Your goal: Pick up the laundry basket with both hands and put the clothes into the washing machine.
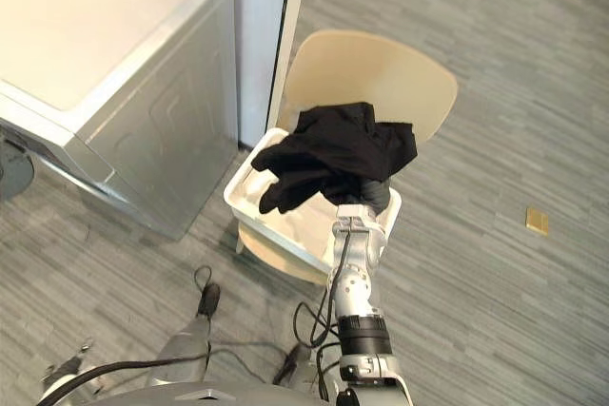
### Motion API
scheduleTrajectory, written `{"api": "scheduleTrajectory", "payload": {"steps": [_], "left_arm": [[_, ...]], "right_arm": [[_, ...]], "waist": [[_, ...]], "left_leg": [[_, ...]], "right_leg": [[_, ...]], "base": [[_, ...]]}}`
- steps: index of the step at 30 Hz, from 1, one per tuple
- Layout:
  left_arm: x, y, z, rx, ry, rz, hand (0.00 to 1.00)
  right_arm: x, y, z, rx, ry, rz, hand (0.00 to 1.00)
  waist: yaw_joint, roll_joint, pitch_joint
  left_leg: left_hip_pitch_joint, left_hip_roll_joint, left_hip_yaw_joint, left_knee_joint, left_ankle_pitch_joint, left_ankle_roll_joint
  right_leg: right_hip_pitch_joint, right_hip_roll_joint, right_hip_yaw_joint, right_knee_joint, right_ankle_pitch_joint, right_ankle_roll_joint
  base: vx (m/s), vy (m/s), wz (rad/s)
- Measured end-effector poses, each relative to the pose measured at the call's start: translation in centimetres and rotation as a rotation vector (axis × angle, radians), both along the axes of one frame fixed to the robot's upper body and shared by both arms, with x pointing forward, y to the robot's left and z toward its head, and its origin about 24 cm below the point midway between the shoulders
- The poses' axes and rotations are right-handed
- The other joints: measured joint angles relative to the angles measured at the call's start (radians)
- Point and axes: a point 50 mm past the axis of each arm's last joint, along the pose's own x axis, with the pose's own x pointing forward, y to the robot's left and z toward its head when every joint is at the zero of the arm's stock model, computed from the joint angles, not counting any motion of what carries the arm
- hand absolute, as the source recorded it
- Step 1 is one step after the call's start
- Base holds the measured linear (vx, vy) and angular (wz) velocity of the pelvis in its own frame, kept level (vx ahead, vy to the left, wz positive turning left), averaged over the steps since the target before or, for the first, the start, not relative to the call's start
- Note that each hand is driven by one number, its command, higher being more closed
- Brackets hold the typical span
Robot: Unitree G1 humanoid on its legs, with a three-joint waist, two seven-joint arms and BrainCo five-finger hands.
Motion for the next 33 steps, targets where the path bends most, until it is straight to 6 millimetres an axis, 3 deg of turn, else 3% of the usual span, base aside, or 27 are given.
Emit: {"api": "scheduleTrajectory", "payload": {"steps": [2, 3, 4, 6, 7, 8, 9, 12, 14, 15, 16, 18, 20, 21, 25, 27, 28, 31, 33], "left_arm": [[0.4, 2.9, 3.3, 0.158, -0.101, 0.069, 0.00], [1.0, 4.8, 6.3, 0.296, -0.165, 0.098, 0.00], [1.4, 5.6, 8.1, 0.375, -0.201, 0.104, 0.00], [2.9, 7.1, 15.6, 0.704, -0.309, 0.088, 0.00], [3.5, 7.0, 17.3, 0.771, -0.345, 0.085, 0.00], [4.2, 6.4, 20.2, 0.890, -0.407, 0.074, 0.00], [5.0, 5.4, 22.5, 1.010, -0.436, 0.056, 0.00], [7.4, 1.8, 26.7, 1.197, -0.569, -0.038, 0.00], [8.1, -0.2, 28.2, 1.255, -0.658, -0.093, 0.00], [9.1, -2.4, 29.2, 1.289, -0.749, -0.179, 0.00], [9.4, -3.4, 29.6, 1.295, -0.786, -0.222, 0.00], [10.7, -8.0, 30.8, 1.263, -0.986, -0.437, 0.00], [11.4, -11.0, 31.1, 1.206, -1.116, -0.590, 0.00], [12.1, -13.8, 31.3, 1.137, -1.228, -0.741, 0.00], [13.1, -20.4, 31.1, 0.913, -1.460, -1.146, 0.00], [14.3, -24.1, 29.6, 0.688, -1.506, -1.385, 0.00], [14.6, -24.8, 29.0, 0.646, -1.494, -1.432, 0.00], [16.6, -29.1, 24.8, 0.421, -1.328, -1.722, 0.00], [17.3, -30.6, 23.1, 0.333, -1.241, -1.803, 0.00]], "right_arm": [[-1.2, -0.3, -0.7, 0.002, 0.014, -0.012, 1.00], [-1.9, -0.4, -0.7, -0.005, 0.005, -0.009, 1.00], [-2.2, -0.5, -0.8, -0.009, 0.002, -0.007, 1.00], [-3.1, -1.0, -0.7, -0.019, -0.009, -0.025, 1.00], [-3.3, -1.2, -0.7, -0.019, -0.011, -0.031, 1.00], [-3.5, -1.2, -0.3, -0.023, -0.026, -0.034, 1.00], [-3.5, -1.2, 0.2, -0.034, -0.048, -0.034, 1.00], [-3.6, -1.0, 1.0, -0.046, -0.085, -0.022, 1.00], [-3.5, -0.5, 1.3, -0.049, -0.100, 0.000, 1.00], [-3.5, 0.1, 1.7, -0.048, -0.114, 0.025, 1.00], [-3.5, 0.3, 1.9, -0.048, -0.123, 0.036, 1.00], [-3.6, 1.1, 3.2, -0.054, -0.184, 0.079, 1.00], [-3.8, 1.5, 3.8, -0.060, -0.217, 0.100, 1.00], [-3.9, 1.7, 4.2, -0.061, -0.239, 0.110, 1.00], [-4.0, 2.1, 4.7, -0.060, -0.262, 0.127, 1.00], [-3.9, 2.9, 4.8, -0.063, -0.264, 0.164, 1.00], [-3.9, 3.1, 4.9, -0.062, -0.266, 0.177, 1.00], [-3.4, 4.7, 5.7, -0.054, -0.299, 0.237, 1.00], [-3.2, 5.4, 6.2, -0.037, -0.302, 0.256, 1.00]], "waist": [[0.001, 0.003, -0.038], [0.002, 0.004, -0.052], [0.001, 0.005, -0.061], [0.000, 0.019, -0.093], [-0.001, 0.034, -0.101], [-0.001, 0.038, -0.121], [-0.002, 0.060, -0.130], [-0.015, 0.100, -0.153], [-0.025, 0.109, -0.158], [-0.038, 0.112, -0.161], [-0.041, 0.112, -0.160], [-0.064, 0.112, -0.161], [-0.079, 0.114, -0.161], [-0.094, 0.115, -0.162], [-0.117, 0.120, -0.165], [-0.134, 0.130, -0.174], [-0.135, 0.133, -0.176], [-0.150, 0.144, -0.184], [-0.160, 0.142, -0.185]], "left_leg": [[0.011, 0.002, 0.003, -0.003, -0.014, 0.000], [0.024, 0.004, 0.007, -0.003, -0.015, -0.002], [0.029, 0.005, 0.010, -0.003, -0.016, -0.005], [0.046, 0.006, 0.015, -0.002, -0.020, -0.010], [0.046, 0.006, 0.018, -0.002, -0.021, -0.010], [0.053, 0.006, 0.028, 0.001, -0.021, -0.010], [0.059, 0.006, 0.039, 0.001, -0.021, -0.010], [0.065, 0.008, 0.056, -0.003, -0.021, -0.010], [0.076, 0.010, 0.070, -0.004, -0.022, -0.010], [0.088, 0.015, 0.084, -0.004, -0.023, -0.010], [0.092, 0.015, 0.091, -0.004, -0.024, -0.010], [0.105, 0.018, 0.114, -0.004, -0.026, -0.008], [0.115, 0.019, 0.133, -0.004, -0.028, -0.007], [0.121, 0.019, 0.145, -0.004, -0.028, -0.007], [0.141, 0.021, 0.175, -0.004, -0.030, -0.005], [0.148, 0.022, 0.189, -0.004, -0.030, -0.004], [0.149, 0.023, 0.194, -0.004, -0.030, -0.004], [0.151, 0.025, 0.201, -0.004, -0.029, -0.004], [0.151, 0.030, 0.205, -0.004, -0.028, -0.006]], "right_leg": [[0.022, 0.009, -0.003, -0.029, 0.007, -0.002], [0.038, 0.013, -0.001, -0.041, 0.011, -0.001], [0.043, 0.015, 0.001, -0.046, 0.012, -0.002], [0.066, 0.019, 0.003, -0.066, 0.019, 0.000], [0.066, 0.020, 0.005, -0.071, 0.022, 0.000], [0.070, 0.020, 0.014, -0.079, 0.029, 0.001], [0.071, 0.020, 0.027, -0.086, 0.036, 0.000], [0.073, 0.022, 0.045, -0.104, 0.052, 0.001], [0.074, 0.023, 0.058, -0.105, 0.056, 0.001], [0.077, 0.024, 0.072, -0.105, 0.058, 0.000], [0.076, 0.025, 0.081, -0.105, 0.060, -0.001], [0.073, 0.025, 0.106, -0.105, 0.064, -0.004], [0.071, 0.024, 0.125, -0.105, 0.065, -0.006], [0.069, 0.024, 0.139, -0.104, 0.068, -0.005], [0.066, 0.024, 0.166, -0.103, 0.074, -0.007], [0.065, 0.024, 0.181, -0.103, 0.079, -0.009], [0.061, 0.025, 0.189, -0.103, 0.081, -0.009], [0.060, 0.029, 0.196, -0.113, 0.093, -0.010], [0.060, 0.035, 0.201, -0.121, 0.099, -0.013]], "base": [[0.05, -0.016, -0.04], [0.04, -0.020, -0.06], [0.05, -0.030, -0.08], [0.03, -0.019, -0.06], [0.02, -0.005, -0.13], [0.00, 0.006, -0.25], [-0.01, 0.010, -0.23], [-0.05, 0.015, -0.18], [-0.04, 0.002, -0.24], [-0.03, -0.005, -0.28], [-0.04, -0.003, -0.29], [-0.05, 0.004, -0.32], [-0.04, 0.007, -0.32], [-0.03, 0.004, -0.22], [-0.03, 0.004, -0.22], [-0.04, 0.006, -0.22], [-0.04, 0.009, -0.22], [-0.04, 0.003, -0.10], [-0.04, -0.006, -0.08]]}}
